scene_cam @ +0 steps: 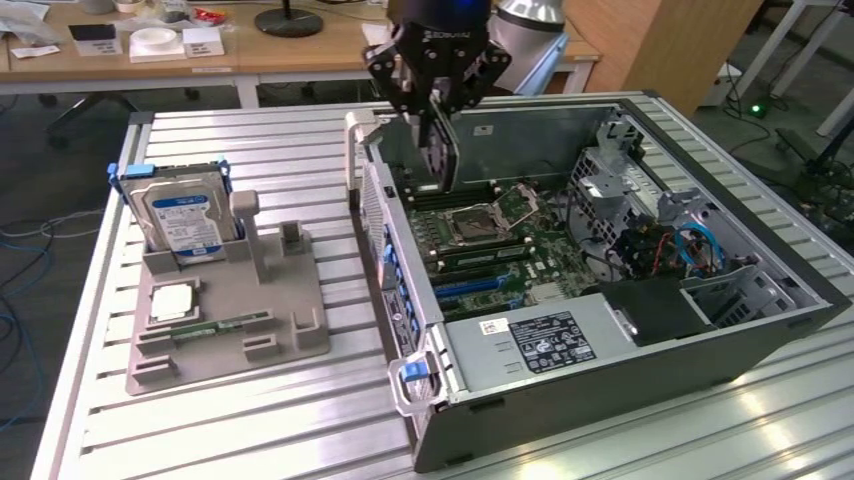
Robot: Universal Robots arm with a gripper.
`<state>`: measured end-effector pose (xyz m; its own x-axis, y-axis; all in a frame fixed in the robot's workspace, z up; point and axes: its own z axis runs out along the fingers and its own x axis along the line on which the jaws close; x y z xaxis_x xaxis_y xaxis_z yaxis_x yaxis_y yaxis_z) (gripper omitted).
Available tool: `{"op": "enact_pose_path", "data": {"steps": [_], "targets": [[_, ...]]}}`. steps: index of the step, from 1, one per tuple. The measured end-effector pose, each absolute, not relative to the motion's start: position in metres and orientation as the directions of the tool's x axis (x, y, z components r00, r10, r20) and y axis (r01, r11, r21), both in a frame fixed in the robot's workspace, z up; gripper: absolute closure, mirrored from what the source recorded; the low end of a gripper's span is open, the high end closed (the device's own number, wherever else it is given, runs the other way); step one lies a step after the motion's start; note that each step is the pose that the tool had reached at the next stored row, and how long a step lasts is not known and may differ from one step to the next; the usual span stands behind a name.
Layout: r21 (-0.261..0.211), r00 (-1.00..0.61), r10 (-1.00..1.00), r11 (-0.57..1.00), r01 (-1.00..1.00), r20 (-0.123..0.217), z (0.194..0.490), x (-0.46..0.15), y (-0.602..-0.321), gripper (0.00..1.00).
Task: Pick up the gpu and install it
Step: 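Pick up the gpu and move the gpu toward the slot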
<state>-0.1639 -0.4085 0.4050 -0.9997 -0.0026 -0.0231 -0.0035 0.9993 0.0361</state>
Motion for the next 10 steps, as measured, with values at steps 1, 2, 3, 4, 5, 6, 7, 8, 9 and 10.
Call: {"op": "enact_pose_path", "data": {"steps": [1, 2, 3, 4, 5, 6, 7, 8, 9, 10], "targets": [[0.036, -1.000, -0.003, 0.999, -0.004, -0.023, 0.405, -0.160, -0.409, 0.73], [0.036, -1.000, -0.003, 0.999, -0.004, -0.023, 0.405, -0.156, -0.409, 0.73], [0.036, -1.000, -0.003, 0.999, -0.004, -0.022, 0.405, -0.153, -0.409, 0.73], [0.036, -1.000, -0.003, 0.999, -0.003, -0.021, 0.405, -0.150, -0.409, 0.73], [0.036, -1.000, -0.003, 0.999, -0.003, -0.021, 0.405, -0.148, -0.409, 0.73], [0.036, -1.000, -0.003, 0.999, -0.003, -0.020, 0.405, -0.145, -0.409, 0.73], [0.036, -1.000, -0.003, 0.999, -0.003, -0.019, 0.405, -0.142, -0.409, 0.73], [0.036, -1.000, -0.003, 0.999, -0.003, -0.019, 0.405, -0.139, -0.409, 0.73], [0.036, -1.000, -0.003, 0.999, -0.003, -0.018, 0.405, -0.135, -0.409, 0.73], [0.036, -1.000, -0.003, 0.999, -0.003, -0.018, 0.405, -0.132, -0.409, 0.73]]}}
